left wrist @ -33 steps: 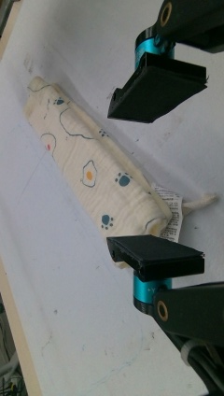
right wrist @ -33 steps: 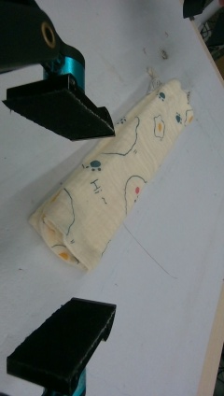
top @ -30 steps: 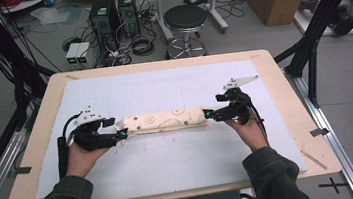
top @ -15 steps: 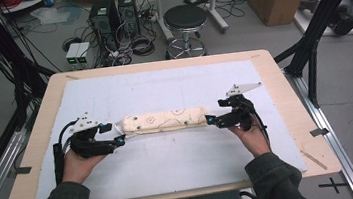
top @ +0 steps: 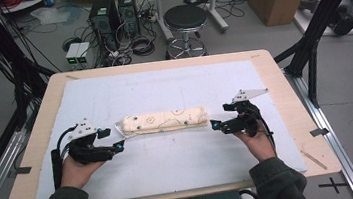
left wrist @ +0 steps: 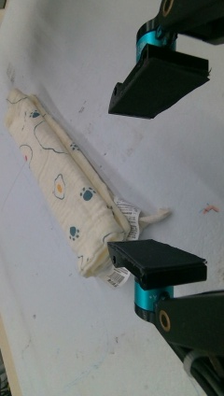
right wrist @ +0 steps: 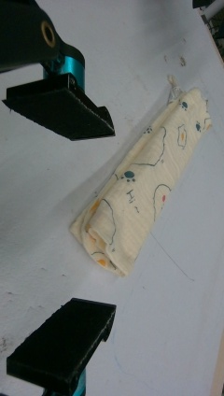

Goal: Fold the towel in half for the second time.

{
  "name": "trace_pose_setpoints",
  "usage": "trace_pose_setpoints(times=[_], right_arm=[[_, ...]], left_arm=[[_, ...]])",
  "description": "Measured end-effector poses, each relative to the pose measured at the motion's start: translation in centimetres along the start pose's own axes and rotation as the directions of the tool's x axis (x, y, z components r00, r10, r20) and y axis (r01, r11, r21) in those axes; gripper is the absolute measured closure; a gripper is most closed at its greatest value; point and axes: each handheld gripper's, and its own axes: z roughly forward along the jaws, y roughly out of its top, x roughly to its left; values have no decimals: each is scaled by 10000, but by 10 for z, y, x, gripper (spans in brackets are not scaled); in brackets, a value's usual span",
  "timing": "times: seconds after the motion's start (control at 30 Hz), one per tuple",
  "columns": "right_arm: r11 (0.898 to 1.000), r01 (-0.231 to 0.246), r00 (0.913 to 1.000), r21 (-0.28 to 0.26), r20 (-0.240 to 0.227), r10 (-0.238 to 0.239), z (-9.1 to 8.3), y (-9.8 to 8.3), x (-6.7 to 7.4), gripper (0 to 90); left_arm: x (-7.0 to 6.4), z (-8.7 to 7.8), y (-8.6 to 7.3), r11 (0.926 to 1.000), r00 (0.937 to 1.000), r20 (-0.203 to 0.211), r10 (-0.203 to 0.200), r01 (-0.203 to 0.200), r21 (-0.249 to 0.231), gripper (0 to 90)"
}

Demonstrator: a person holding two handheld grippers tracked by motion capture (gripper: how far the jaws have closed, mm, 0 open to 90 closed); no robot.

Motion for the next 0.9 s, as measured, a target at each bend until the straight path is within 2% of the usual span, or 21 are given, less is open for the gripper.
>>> trace_pose_setpoints(times=[0.9], right_arm=[[9999, -142, 9995, -24, 267, 142, -25, -36, 1, 120]], left_arm=[[-11, -13, -21, 10000, 9999, -131, -22, 21, -49, 254]])
